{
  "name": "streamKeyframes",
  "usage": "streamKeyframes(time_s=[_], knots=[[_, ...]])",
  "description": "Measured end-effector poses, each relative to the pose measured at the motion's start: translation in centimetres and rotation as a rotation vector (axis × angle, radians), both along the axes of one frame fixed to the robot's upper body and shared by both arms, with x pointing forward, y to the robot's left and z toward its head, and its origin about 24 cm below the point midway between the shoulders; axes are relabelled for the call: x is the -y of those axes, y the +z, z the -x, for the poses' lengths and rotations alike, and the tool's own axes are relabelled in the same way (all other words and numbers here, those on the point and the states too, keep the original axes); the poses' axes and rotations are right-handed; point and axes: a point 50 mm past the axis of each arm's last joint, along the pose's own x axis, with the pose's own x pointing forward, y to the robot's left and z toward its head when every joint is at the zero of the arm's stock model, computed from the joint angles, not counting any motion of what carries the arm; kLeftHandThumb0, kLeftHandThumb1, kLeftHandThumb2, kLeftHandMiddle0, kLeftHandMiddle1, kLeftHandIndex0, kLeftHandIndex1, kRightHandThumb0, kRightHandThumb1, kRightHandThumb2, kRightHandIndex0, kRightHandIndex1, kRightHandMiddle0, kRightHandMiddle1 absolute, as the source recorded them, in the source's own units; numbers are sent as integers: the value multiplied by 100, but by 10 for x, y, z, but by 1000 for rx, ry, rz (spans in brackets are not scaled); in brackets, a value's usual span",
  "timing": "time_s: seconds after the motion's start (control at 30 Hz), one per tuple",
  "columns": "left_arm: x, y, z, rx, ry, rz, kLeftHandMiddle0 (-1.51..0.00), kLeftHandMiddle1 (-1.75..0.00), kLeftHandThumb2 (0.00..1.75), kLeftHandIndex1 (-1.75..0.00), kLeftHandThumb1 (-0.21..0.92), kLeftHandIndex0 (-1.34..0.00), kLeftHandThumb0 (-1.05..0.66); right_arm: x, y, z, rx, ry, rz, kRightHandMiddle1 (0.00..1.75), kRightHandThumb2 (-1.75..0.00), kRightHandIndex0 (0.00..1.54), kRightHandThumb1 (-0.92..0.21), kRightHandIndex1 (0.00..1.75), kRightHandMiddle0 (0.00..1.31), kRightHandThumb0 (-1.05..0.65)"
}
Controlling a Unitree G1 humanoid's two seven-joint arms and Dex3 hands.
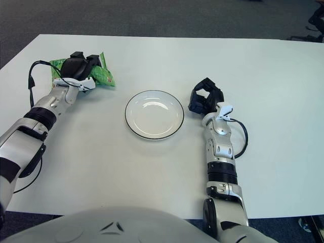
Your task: Put the snack into the plate.
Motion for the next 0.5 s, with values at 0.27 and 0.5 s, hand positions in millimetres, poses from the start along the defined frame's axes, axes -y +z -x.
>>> streamKeyframes(time_s=[0.27,0.5], knots=[[10,28,7,131,-103,14,-85,-175,166,-175,3,-117,60,0,-2,-1,-9,5,-1,175,-138,133,-26,175,66,-50],[19,54,13,226,-148,46,-85,-175,167,-175,3,-118,61,0,-2,-2,-11,9,-1,175,-138,133,-26,175,66,-50]])
